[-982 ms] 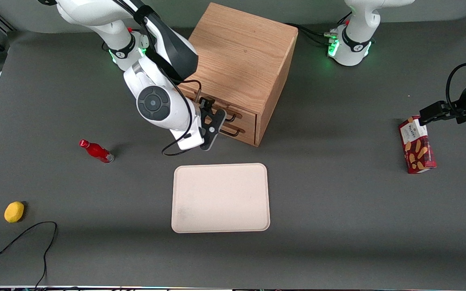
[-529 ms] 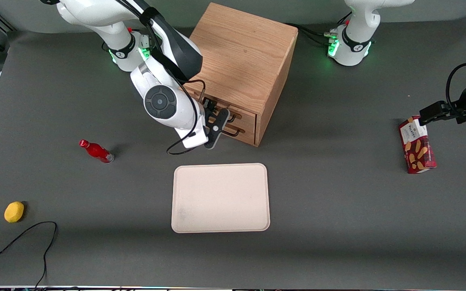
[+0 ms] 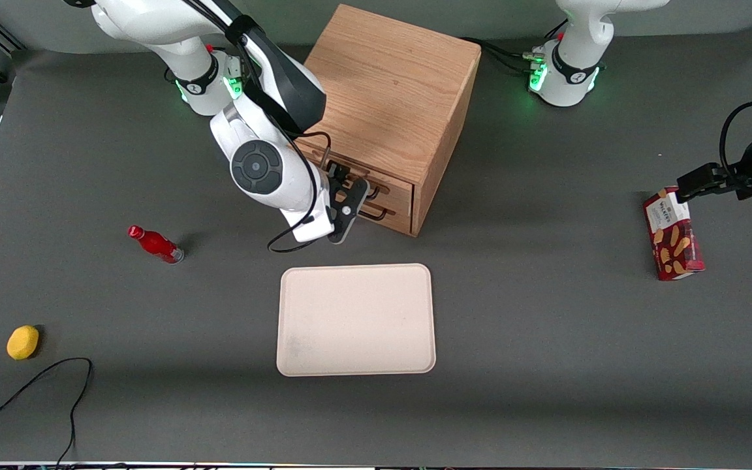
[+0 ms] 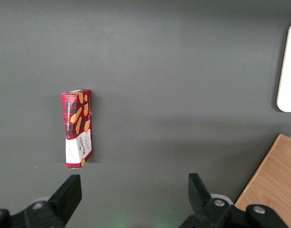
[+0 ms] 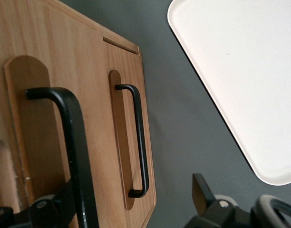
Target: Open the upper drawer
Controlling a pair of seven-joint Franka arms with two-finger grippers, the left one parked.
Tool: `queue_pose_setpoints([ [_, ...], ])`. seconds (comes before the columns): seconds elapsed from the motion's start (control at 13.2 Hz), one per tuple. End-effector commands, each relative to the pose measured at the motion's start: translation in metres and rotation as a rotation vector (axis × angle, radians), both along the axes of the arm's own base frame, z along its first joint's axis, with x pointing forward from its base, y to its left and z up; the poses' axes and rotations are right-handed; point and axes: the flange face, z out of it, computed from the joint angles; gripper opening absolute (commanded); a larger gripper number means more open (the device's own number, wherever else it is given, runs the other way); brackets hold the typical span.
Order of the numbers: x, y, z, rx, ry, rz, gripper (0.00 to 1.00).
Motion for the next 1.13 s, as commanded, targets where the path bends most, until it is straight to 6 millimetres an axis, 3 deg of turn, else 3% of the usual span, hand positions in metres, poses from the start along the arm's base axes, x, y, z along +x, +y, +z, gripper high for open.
queue_pose_setpoints([
  [0.0,0.010,-0.007,0.002,0.013,-0.026,-0.007,1.00],
  [0.68,0.050,-0.036,0.012,0.048,-0.061,-0.039,1.00],
  [1.06,0.068,-0.047,0.006,0.057,-0.064,-0.054,1.00],
])
